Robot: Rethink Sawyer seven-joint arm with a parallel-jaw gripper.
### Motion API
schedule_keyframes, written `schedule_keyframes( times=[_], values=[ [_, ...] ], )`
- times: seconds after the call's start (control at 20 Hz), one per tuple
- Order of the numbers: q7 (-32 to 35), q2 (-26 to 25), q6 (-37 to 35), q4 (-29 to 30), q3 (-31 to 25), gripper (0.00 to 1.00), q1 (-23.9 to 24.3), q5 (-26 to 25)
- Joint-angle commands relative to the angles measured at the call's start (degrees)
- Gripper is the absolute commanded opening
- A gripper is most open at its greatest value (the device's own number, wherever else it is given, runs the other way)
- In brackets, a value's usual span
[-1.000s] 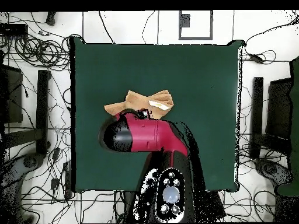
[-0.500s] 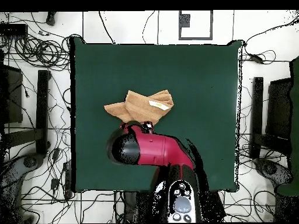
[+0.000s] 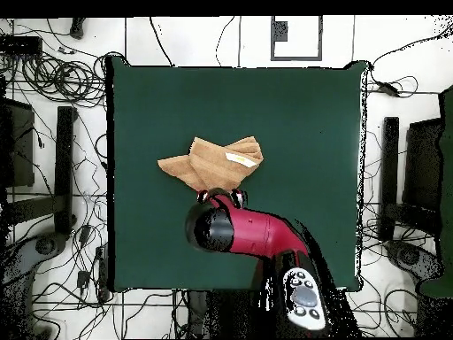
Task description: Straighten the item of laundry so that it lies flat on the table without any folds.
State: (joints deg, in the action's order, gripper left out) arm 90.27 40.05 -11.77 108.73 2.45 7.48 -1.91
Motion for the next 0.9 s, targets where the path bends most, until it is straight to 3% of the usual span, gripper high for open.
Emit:
schedule_keyframes(
  times=[0.05,0.6,0.9],
  values=[
    [11.0,-6.7,0.4,5.0,-12.8,1.0,2.4,4.0],
    [13.5,-6.7,-1.5,7.3,-22.5,1.0,6.8,8.9],
    [14.3,-5.5,-15.3,2.0,-18.1,1.0,2.6,13.8]
  ],
)
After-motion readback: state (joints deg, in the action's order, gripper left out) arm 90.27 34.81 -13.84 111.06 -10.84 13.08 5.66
